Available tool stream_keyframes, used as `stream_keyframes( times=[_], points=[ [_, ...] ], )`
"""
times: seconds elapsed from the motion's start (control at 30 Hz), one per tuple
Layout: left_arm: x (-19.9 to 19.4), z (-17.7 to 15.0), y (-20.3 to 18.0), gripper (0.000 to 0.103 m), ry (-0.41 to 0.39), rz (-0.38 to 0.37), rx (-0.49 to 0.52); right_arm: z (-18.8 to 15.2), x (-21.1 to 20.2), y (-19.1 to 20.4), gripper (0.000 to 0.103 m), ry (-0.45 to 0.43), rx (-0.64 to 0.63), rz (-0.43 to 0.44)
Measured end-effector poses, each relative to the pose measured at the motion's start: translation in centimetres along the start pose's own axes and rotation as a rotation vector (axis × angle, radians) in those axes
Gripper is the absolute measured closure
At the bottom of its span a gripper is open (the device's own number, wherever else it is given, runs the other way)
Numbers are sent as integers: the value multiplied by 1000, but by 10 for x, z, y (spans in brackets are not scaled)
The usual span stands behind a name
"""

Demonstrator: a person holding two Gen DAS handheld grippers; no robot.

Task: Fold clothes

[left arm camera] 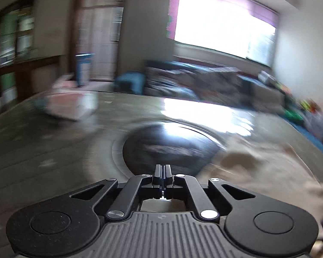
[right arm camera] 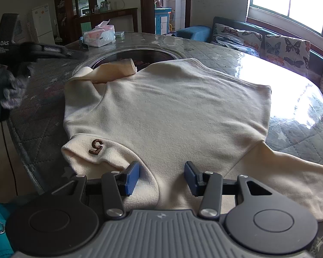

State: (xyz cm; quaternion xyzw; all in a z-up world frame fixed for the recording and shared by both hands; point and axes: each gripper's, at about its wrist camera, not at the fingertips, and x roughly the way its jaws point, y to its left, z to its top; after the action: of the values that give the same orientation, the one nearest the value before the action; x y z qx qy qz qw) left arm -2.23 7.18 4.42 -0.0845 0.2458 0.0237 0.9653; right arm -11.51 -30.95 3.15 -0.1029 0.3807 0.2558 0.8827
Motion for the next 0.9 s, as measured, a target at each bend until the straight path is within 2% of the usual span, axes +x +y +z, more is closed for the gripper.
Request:
stream_keyframes(
  times=[0.03,0.1,0.2,0.3,0.37,0.47,0.7,0.83,0.9],
  points=[
    [-3,0,12,102,2,35,-39,0,0,0,56,0,0,-1],
    [-8,-2,26,102,14,53,-67,0,0,0,56,0,0,-2],
    [-16,-5,19,98,33,-5,-9,0,0,1,55,1,0,-4],
    [-19,-8,-11,94,37,-97,95,0,0,1,54,1,3,-5],
    [-12,-11,-37,76,47,-156,152,0,0,1,54,0,6,-7],
    [-3,-19,-72,61,50,-201,252,0,0,1,54,0,8,-10],
    [28,-37,-125,60,101,-229,414,0,1,0,54,-1,10,-7],
    [45,-41,-129,61,136,-204,428,-1,1,0,54,-6,13,-6],
    [49,-41,-126,70,147,-200,417,-1,1,0,53,-6,13,-5]
  ],
)
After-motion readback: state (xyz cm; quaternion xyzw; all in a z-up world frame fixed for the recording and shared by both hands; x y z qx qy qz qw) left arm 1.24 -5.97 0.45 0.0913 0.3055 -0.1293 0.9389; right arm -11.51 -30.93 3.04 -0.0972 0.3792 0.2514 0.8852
